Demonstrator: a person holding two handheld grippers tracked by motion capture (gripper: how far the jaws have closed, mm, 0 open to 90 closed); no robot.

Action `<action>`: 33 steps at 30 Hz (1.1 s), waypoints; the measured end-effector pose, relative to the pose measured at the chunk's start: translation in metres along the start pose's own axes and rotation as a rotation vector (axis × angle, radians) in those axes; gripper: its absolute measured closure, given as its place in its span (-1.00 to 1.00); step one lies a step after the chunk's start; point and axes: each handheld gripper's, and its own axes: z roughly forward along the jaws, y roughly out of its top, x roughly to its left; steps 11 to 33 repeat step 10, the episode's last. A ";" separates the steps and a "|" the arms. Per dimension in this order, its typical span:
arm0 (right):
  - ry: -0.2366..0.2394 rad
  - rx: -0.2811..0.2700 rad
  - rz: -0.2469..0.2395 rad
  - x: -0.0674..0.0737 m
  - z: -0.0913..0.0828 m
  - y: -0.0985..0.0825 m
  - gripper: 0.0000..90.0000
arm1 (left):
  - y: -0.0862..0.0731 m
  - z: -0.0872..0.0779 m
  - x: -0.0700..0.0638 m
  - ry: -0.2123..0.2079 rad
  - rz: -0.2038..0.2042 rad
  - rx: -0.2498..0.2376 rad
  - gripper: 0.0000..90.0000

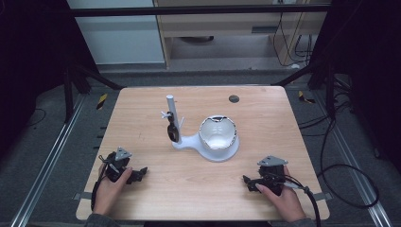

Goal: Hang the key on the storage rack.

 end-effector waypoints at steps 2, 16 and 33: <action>-0.002 0.000 -0.001 0.000 0.000 0.000 -0.99 | -0.001 0.001 0.001 -0.003 0.000 -0.015 -0.97; -0.003 0.000 -0.001 0.000 0.000 0.000 -0.99 | -0.003 0.002 0.002 -0.003 -0.003 -0.030 -1.00; -0.003 0.000 -0.001 0.000 0.000 0.000 -0.99 | -0.003 0.002 0.002 -0.003 -0.003 -0.030 -1.00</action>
